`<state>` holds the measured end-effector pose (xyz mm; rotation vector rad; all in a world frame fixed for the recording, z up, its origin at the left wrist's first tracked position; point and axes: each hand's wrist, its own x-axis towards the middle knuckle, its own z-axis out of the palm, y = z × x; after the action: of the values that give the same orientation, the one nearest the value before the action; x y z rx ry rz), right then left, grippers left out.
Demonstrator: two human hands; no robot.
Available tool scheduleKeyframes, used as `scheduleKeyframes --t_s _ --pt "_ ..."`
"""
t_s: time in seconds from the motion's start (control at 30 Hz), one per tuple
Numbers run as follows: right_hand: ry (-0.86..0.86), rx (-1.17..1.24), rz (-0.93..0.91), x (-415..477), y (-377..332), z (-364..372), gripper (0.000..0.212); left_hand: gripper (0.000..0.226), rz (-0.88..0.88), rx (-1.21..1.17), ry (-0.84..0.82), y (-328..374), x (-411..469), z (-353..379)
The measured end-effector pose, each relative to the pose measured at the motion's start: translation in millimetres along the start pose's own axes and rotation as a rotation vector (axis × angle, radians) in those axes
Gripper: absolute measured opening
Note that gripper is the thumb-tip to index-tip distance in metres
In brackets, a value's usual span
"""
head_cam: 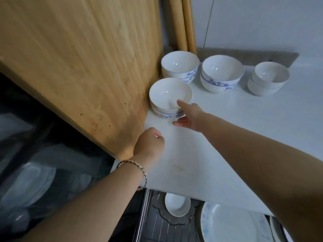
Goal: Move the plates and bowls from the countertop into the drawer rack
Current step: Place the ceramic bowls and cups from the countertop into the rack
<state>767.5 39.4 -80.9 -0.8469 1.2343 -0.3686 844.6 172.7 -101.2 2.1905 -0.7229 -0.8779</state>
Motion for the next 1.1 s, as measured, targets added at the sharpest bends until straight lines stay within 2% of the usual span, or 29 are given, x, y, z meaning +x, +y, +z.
scheduleKeyframes --t_s 0.13,0.2,0.3,0.4,0.57,0.67,0.77,0.83,0.87,0.97,1.1 --pt "0.111 0.047 -0.048 13 8 13 0.047 0.025 -0.026 -0.076 -0.012 -28 13 3" --pt "0.125 0.070 -0.059 3 14 7 0.043 0.030 -0.032 -0.222 0.001 -27 8 5" --pt "0.099 0.063 -0.062 -26 31 -24 0.034 0.022 -0.089 -0.444 -0.007 -11 -12 8" --pt "0.068 -0.034 -0.030 -74 53 -77 0.042 0.028 -0.074 -0.478 -0.136 7 -40 16" --pt "-0.009 -0.237 0.000 -175 92 -173 0.046 0.022 -0.022 -0.284 -0.453 31 -127 51" --pt "-0.026 -0.281 0.033 -230 122 -229 0.054 0.041 0.015 -0.199 -0.546 24 -183 87" --pt "-0.068 -0.297 0.114 -275 149 -274 0.064 0.051 0.031 -0.162 -0.610 9 -235 128" --pt "-0.075 -0.277 0.214 -292 175 -299 0.062 0.053 0.010 -0.140 -0.691 -7 -264 155" --pt "-0.022 -0.318 0.244 -296 192 -311 0.056 0.054 -0.009 -0.118 -0.725 -15 -276 169" --pt "0.084 -0.730 0.215 -289 242 -344 0.026 0.053 -0.061 -0.010 -0.761 -40 -301 209" --pt "-0.025 -1.057 0.243 -245 297 -358 0.043 0.050 -0.187 0.158 -0.807 -81 -314 258"
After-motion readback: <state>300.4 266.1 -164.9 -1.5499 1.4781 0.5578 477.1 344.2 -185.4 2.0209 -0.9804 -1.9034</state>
